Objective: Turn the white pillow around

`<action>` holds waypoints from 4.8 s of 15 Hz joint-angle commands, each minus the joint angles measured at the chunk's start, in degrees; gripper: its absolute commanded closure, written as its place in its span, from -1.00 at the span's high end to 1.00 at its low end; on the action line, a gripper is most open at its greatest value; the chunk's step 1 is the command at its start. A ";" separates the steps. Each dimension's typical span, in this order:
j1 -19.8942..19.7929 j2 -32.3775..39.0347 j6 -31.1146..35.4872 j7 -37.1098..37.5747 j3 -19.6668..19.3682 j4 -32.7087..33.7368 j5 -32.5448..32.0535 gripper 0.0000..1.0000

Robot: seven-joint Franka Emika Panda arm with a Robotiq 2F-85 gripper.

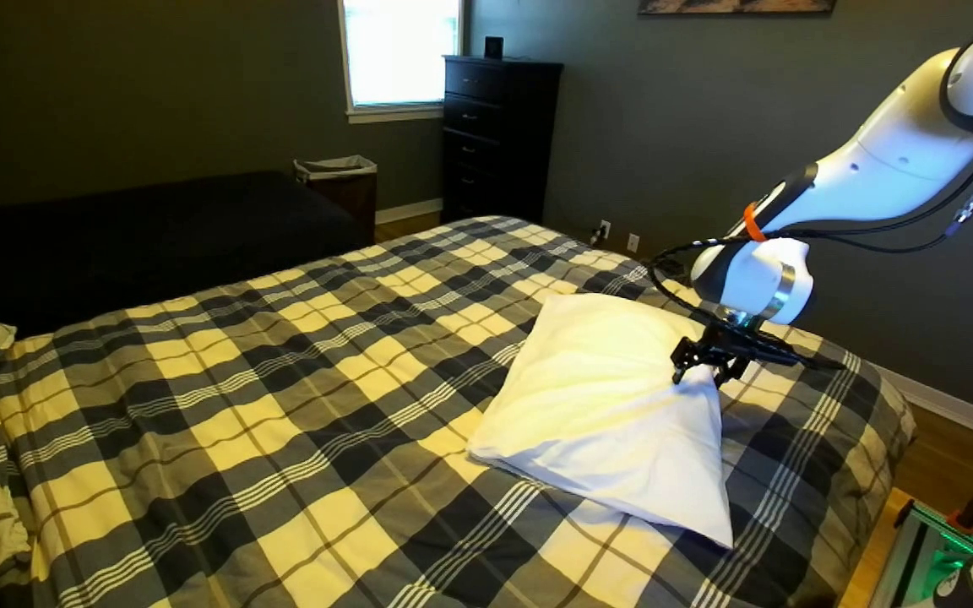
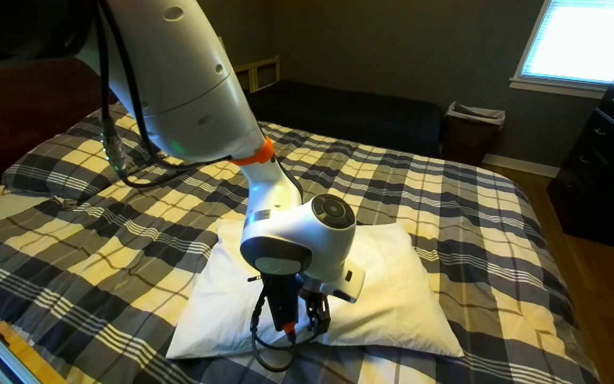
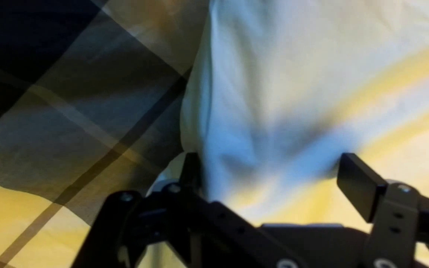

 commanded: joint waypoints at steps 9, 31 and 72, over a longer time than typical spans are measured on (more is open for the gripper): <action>-2.37 1.36 -1.62 -1.91 2.46 2.82 0.67 -0.96; 14.98 -19.10 -8.83 -5.77 -0.68 8.36 -1.89 -0.98; 29.15 -26.83 -8.92 -39.69 -0.31 10.23 -19.22 -0.98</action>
